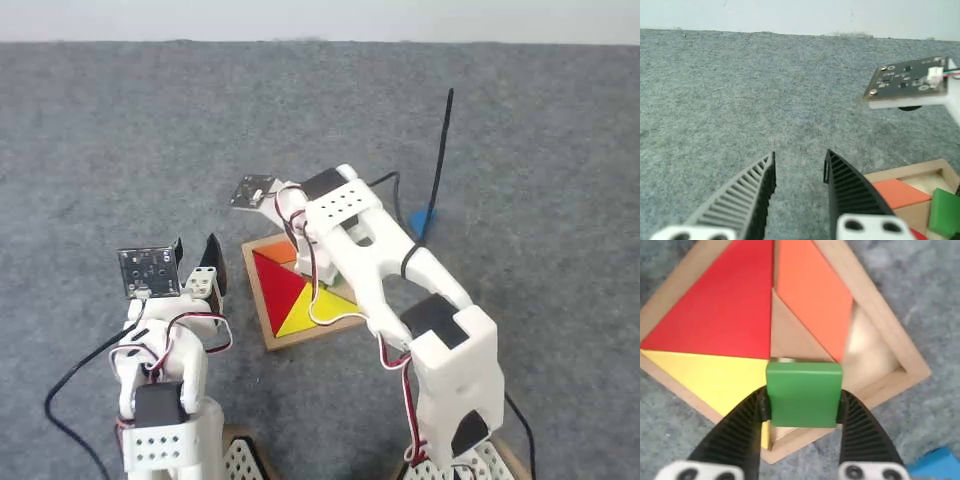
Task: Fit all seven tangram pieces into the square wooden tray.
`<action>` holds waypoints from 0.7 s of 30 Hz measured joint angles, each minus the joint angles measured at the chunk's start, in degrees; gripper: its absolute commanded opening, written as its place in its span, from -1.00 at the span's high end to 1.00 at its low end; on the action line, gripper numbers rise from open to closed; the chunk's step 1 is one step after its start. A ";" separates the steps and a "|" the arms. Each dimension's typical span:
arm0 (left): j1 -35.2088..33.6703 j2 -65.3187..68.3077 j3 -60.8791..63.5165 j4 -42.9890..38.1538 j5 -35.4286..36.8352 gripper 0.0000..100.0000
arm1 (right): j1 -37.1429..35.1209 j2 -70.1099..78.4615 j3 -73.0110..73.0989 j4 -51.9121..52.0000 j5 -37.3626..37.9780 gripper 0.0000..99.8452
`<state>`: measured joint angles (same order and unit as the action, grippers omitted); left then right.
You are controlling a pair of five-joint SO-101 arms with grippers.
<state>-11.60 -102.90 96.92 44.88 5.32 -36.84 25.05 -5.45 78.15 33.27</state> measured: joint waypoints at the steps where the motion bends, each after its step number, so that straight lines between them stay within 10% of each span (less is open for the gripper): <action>1: 0.00 0.00 0.00 0.00 0.00 0.69 | 0.00 0.00 0.00 0.00 0.09 0.56; 21: 0.00 0.00 0.00 0.00 0.00 0.69 | -3.25 0.00 0.00 1.23 0.26 0.55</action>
<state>-11.60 -102.90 96.92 44.88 5.32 -40.09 25.05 -5.45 79.38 33.54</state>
